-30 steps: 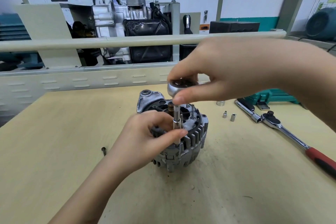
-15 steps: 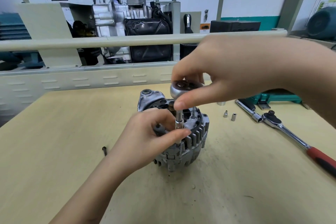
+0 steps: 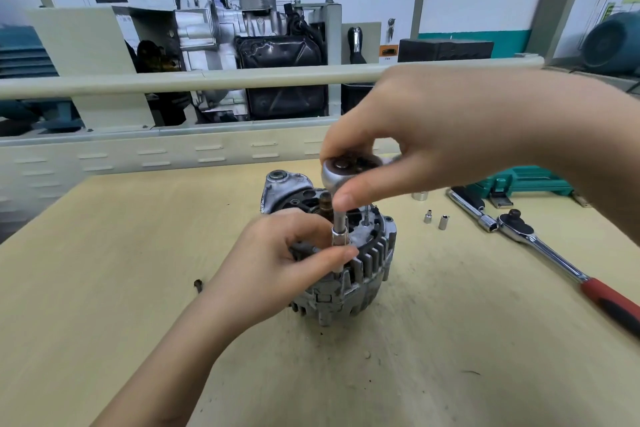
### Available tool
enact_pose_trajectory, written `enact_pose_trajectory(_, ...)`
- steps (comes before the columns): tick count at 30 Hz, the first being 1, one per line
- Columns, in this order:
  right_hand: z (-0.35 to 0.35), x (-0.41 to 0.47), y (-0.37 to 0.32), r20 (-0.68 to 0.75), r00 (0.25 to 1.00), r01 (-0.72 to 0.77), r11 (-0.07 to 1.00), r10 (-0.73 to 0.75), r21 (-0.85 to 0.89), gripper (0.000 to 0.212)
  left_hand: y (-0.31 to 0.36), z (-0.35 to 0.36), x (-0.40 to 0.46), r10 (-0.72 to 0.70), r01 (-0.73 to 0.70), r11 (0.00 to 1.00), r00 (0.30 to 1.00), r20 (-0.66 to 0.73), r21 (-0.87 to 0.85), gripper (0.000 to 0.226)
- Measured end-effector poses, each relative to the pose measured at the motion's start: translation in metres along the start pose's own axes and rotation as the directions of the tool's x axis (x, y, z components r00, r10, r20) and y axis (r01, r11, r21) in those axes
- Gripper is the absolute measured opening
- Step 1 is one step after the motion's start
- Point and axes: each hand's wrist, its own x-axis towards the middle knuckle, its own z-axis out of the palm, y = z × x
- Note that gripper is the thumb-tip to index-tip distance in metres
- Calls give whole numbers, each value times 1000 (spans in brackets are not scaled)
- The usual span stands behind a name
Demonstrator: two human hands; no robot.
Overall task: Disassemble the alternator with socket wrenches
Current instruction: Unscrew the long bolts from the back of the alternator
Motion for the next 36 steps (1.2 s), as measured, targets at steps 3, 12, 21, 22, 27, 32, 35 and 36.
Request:
enact_pose_trajectory(3, 1, -2, 2, 7, 999, -34, 999, 34, -30, 60, 1, 2, 3, 25, -23, 998, 999, -30, 58, 24)
enact_pose_trajectory(12, 2, 0, 4, 20, 1000, 14, 998, -15, 56, 43, -4, -5, -3, -8, 17, 993, 997, 81, -120, 23)
enact_pose_trajectory(21, 5, 0, 5, -41, 999, -15, 1000, 15, -5, 54, -3, 2, 2, 39, -38, 999, 999, -22, 28, 27)
enact_pose_trajectory(22, 6, -1, 5, -40, 999, -7, 1000, 6, -6, 53, -3, 1, 2, 25, -25, 1000, 999, -20, 6, 27)
enact_pose_trajectory(27, 9, 3, 9, -30, 999, -12, 1000, 12, -2, 50, -4, -3, -1, -10, 19, 989, 998, 67, -145, 15)
enact_pose_trajectory(32, 10, 4, 9, -29, 1000, -2, 1000, 3, 22, 41, -5, -4, -2, -10, 19, 984, 999, 53, -178, 7)
enact_pose_trajectory(35, 8, 4, 7, -49, 999, 23, 999, -21, 33, 40, -4, -3, -2, 8, -10, 994, 1000, -10, -112, 22)
enact_pose_trajectory(36, 8, 4, 6, -56, 998, 13, 1000, -12, 12, 46, -4, -2, -1, 19, -22, 997, 999, -33, -77, 23)
